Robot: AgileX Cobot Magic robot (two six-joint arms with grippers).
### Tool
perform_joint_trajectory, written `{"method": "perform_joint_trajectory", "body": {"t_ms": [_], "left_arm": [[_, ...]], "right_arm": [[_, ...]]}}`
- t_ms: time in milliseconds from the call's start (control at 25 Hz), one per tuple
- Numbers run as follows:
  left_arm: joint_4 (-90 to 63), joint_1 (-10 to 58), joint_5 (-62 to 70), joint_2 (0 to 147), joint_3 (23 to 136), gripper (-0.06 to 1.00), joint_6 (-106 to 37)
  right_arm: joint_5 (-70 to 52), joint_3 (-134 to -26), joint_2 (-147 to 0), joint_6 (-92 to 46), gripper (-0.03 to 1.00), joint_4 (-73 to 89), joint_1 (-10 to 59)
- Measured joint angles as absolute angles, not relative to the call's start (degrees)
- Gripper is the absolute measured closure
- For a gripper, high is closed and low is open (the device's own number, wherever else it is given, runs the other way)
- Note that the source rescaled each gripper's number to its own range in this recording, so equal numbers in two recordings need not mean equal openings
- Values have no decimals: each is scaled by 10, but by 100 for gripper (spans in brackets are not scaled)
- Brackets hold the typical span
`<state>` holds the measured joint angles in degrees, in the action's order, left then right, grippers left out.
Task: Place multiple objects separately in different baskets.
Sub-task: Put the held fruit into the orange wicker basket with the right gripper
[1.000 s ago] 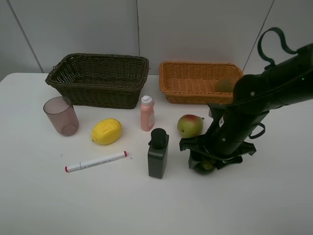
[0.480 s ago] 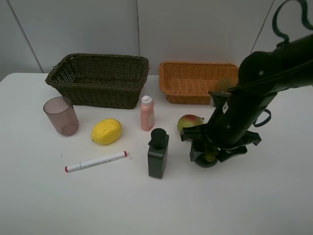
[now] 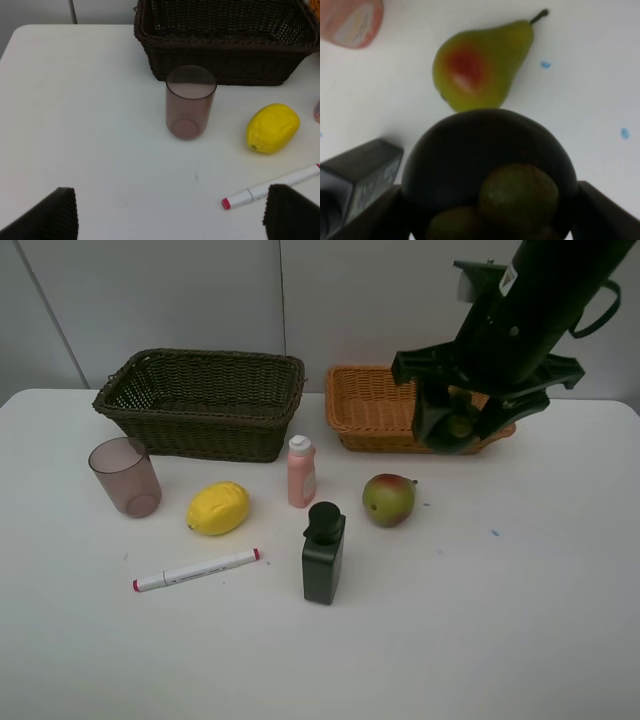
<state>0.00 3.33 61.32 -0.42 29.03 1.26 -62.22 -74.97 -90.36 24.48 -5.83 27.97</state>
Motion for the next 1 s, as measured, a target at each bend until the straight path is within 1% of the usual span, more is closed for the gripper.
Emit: {"method": "perform_joint_trajectory", "body": {"t_ms": [120, 240, 440, 760, 1000], "left_arm": [[0, 33, 613, -4, 290, -2, 13], [0, 33, 613, -4, 290, -2, 13], [0, 33, 613, -4, 290, -2, 13], [0, 33, 613, -4, 290, -2, 13], [0, 33, 613, -4, 290, -2, 13]], "right_arm": [[-619, -793, -905, 245, 48, -83, 259], [-589, -817, -913, 245, 48, -111, 233], [-463, -821, -954, 245, 48, -146, 195], [-255, -821, -1049, 245, 48, -165, 173], [-187, -821, -1105, 245, 48, -166, 146]]}}
